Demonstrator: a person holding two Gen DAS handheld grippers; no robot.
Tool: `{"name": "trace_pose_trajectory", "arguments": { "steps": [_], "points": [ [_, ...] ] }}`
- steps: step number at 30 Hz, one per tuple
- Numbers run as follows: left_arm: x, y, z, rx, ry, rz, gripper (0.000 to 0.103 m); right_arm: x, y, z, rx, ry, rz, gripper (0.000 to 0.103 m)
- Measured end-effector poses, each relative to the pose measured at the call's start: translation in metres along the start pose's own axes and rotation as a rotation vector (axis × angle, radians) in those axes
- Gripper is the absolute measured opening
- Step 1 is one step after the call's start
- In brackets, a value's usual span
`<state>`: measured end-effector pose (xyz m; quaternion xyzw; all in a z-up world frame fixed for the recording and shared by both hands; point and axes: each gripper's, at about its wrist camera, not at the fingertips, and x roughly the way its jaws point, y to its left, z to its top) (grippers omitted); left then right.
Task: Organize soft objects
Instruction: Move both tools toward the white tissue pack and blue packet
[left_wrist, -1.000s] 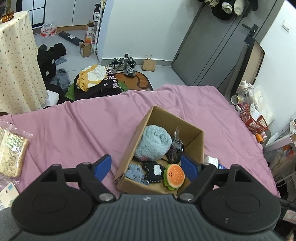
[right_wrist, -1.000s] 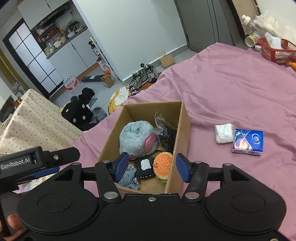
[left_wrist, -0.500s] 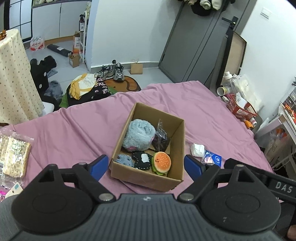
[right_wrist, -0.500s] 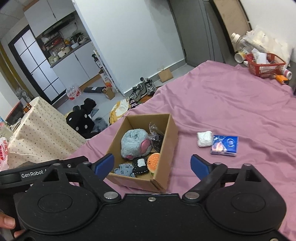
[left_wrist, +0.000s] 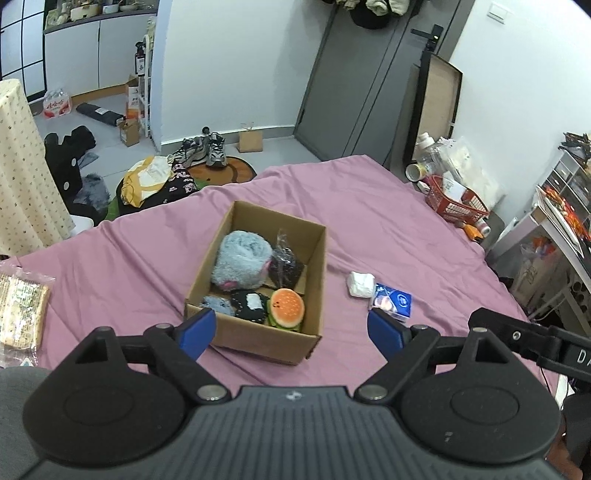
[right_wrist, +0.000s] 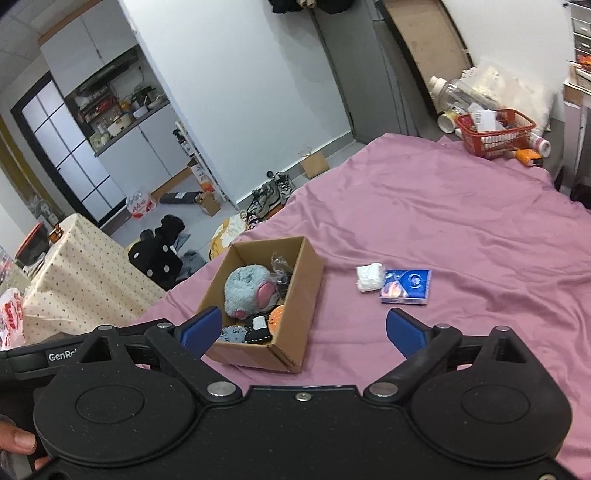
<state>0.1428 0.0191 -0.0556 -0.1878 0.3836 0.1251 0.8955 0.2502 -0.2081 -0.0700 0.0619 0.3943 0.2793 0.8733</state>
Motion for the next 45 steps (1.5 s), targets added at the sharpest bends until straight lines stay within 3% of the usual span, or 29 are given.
{"name": "trace_pose_trajectory", "arguments": {
  "steps": [6,15,36,40,45],
  "points": [
    [-0.002,-0.013,-0.003,-0.012,-0.007,-0.041,0.088,-0.005,-0.023,-0.004,0.054,-0.011,-0.011,0.096],
    [0.007,-0.037,-0.005,0.011,-0.028,-0.041,0.088,0.004,-0.052,-0.003,0.124,-0.016,0.009,0.096],
    [0.085,-0.086,0.019,-0.046,0.023,0.007,0.088,0.061,-0.128,0.021,0.356,0.038,0.062,0.1],
    [0.1,-0.096,0.022,-0.057,0.015,0.013,0.088,0.076,-0.139,0.029,0.391,0.058,0.067,0.098],
    [0.126,-0.104,0.025,-0.084,0.032,0.013,0.085,0.101,-0.158,0.032,0.437,0.076,0.098,0.087]
  ]
}}
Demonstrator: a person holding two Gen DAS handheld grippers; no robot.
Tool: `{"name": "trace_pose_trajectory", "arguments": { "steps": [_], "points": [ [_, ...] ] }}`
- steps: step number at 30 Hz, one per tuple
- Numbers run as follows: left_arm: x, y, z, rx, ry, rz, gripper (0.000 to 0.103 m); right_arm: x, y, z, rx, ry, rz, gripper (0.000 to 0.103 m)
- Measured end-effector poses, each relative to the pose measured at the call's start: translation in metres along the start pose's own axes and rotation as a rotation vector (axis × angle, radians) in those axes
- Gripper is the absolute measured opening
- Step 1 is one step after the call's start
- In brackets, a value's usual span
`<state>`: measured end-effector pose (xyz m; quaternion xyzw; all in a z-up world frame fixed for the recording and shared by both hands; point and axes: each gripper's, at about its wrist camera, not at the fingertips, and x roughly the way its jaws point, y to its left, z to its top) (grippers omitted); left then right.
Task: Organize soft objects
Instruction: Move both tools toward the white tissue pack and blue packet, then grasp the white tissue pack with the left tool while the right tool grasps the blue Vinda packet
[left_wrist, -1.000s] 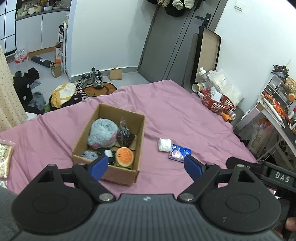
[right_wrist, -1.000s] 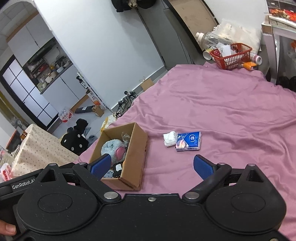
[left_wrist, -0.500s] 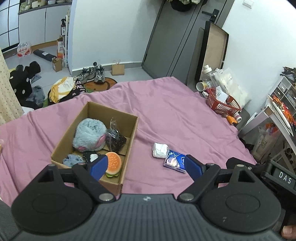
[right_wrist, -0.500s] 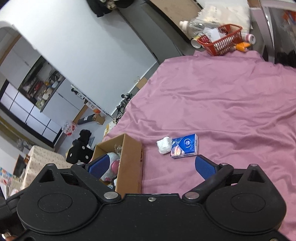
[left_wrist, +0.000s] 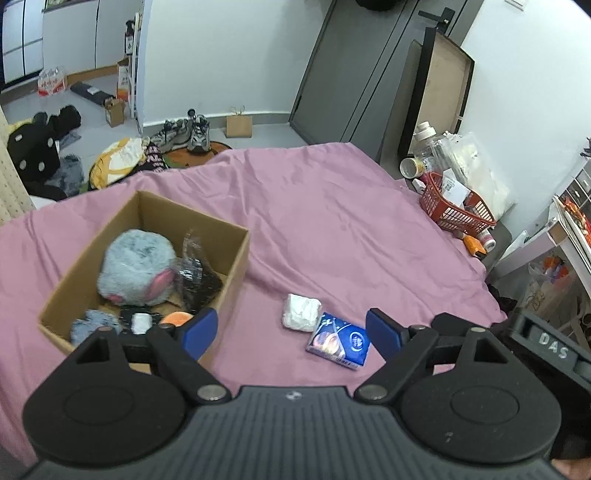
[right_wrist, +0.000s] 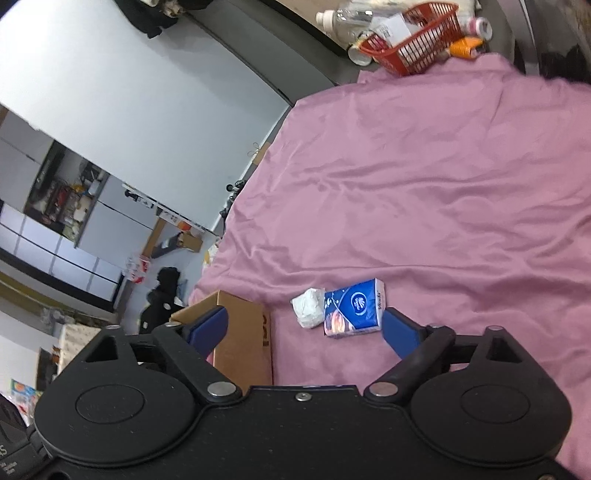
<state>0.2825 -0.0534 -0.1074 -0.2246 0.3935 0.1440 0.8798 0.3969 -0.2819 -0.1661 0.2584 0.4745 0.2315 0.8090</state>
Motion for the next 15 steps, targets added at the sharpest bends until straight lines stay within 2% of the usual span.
{"name": "trace_pose_trajectory", "arguments": {
  "steps": [3,5,11,15],
  "points": [
    [0.02,-0.008,0.0,-0.002,0.009,0.002,0.083,0.016,-0.014,0.001,0.015,0.014,0.017,0.081],
    [0.032,-0.012,-0.001,-0.001,0.011,0.003,0.079,0.027,-0.025,0.004,0.024,0.027,0.023,0.074],
    [0.077,-0.019,-0.006,-0.012,0.062,0.017,0.061,0.054,-0.048,0.007,0.084,0.068,0.07,0.066],
    [0.104,-0.02,-0.009,-0.041,0.094,0.037,0.058,0.075,-0.058,0.005,0.107,0.112,0.071,0.064]
  ]
}}
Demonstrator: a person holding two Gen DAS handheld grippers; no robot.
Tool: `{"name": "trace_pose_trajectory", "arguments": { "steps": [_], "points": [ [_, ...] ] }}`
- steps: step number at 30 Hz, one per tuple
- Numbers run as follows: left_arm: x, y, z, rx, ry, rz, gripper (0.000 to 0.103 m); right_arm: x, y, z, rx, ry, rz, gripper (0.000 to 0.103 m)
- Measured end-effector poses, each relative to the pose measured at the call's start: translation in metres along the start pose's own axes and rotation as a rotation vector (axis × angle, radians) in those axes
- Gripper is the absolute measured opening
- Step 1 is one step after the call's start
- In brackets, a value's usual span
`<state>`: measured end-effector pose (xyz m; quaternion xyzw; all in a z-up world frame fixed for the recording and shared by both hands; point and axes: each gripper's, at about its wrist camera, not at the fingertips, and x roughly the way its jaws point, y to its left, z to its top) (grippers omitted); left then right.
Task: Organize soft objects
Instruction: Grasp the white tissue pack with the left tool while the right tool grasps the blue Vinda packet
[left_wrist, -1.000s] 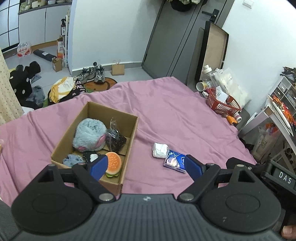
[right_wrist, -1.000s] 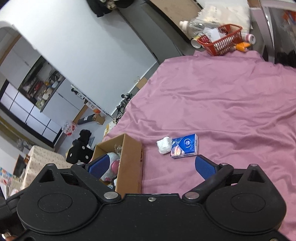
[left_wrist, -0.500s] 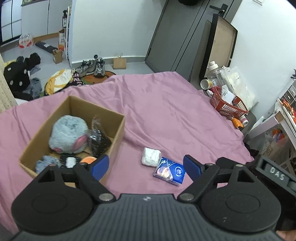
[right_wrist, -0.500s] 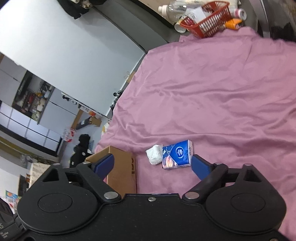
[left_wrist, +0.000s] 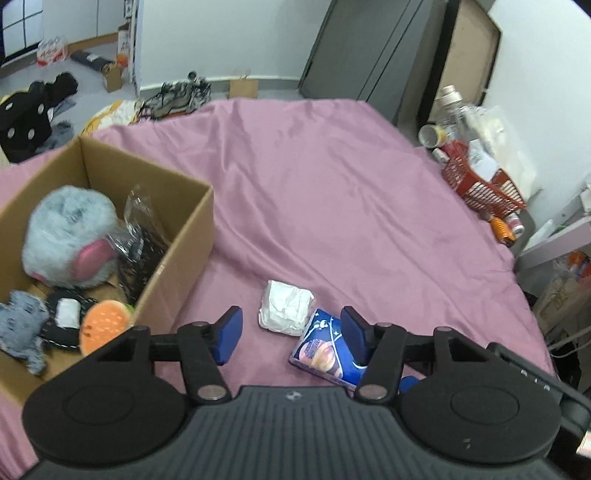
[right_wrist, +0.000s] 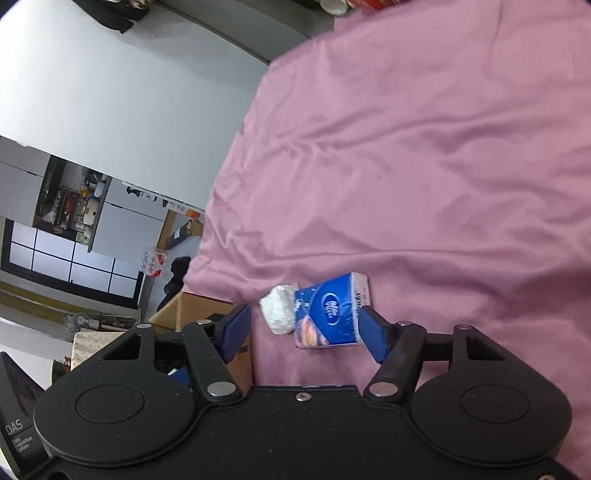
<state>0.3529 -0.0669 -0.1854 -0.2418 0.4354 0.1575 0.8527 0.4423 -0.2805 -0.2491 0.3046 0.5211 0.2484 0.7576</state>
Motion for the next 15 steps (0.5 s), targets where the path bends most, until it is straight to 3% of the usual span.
{"name": "trace_pose_trajectory", "arguments": {
  "steps": [8,15],
  "points": [
    [0.04,-0.002,0.0,-0.013,0.022,0.036,0.052,0.025,-0.02,0.005,0.039,0.073,-0.033,0.05],
    [0.065,-0.002,-0.001,-0.015,0.037,0.072,0.052,0.037,-0.022,0.006,0.009,0.093,-0.048,0.049]
  ]
}}
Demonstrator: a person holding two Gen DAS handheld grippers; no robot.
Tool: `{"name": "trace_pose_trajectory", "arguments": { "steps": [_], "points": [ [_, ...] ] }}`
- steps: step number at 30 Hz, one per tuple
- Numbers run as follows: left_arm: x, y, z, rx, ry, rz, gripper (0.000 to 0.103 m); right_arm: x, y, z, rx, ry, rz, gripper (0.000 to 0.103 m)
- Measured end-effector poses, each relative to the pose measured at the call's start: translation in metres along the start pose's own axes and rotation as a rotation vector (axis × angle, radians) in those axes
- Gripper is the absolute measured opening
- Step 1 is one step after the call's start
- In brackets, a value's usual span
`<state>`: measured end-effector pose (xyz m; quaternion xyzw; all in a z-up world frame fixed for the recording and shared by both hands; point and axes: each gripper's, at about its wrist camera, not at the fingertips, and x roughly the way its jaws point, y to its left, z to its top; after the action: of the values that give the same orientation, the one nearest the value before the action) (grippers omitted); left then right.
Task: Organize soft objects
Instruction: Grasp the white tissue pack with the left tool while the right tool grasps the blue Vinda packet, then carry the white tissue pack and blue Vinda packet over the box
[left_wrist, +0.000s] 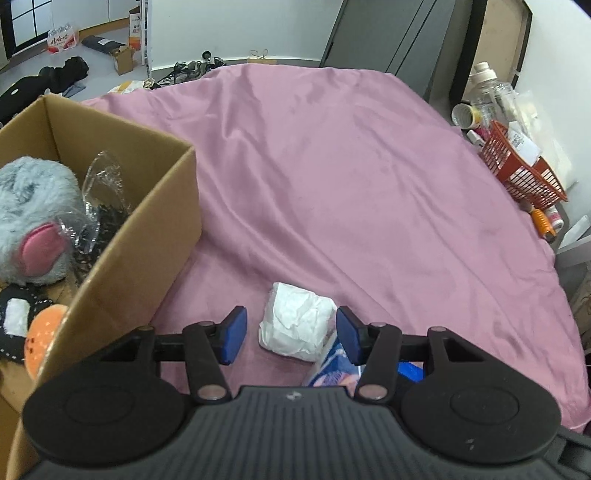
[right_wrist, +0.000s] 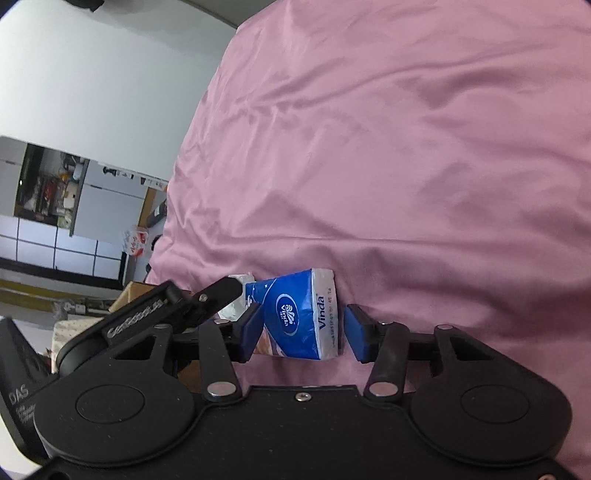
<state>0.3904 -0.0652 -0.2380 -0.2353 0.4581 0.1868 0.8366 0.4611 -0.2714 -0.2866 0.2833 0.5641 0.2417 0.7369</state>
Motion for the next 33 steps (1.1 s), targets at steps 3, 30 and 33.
{"name": "trace_pose_trajectory", "arguments": {
  "steps": [3,30,33],
  "points": [
    [0.01,0.001,-0.001,0.002,0.008,0.006,0.05,0.003,0.0,0.0,-0.008,-0.003,-0.003,0.048],
    [-0.118,0.017,-0.016,0.018,-0.081,-0.175,0.04,-0.084,0.044,-0.041,-0.137,-0.229,-0.093,0.023],
    [-0.134,0.026,-0.013,0.023,-0.091,-0.196,0.04,-0.093,0.058,-0.047,-0.158,-0.255,-0.093,0.023]
  ]
}}
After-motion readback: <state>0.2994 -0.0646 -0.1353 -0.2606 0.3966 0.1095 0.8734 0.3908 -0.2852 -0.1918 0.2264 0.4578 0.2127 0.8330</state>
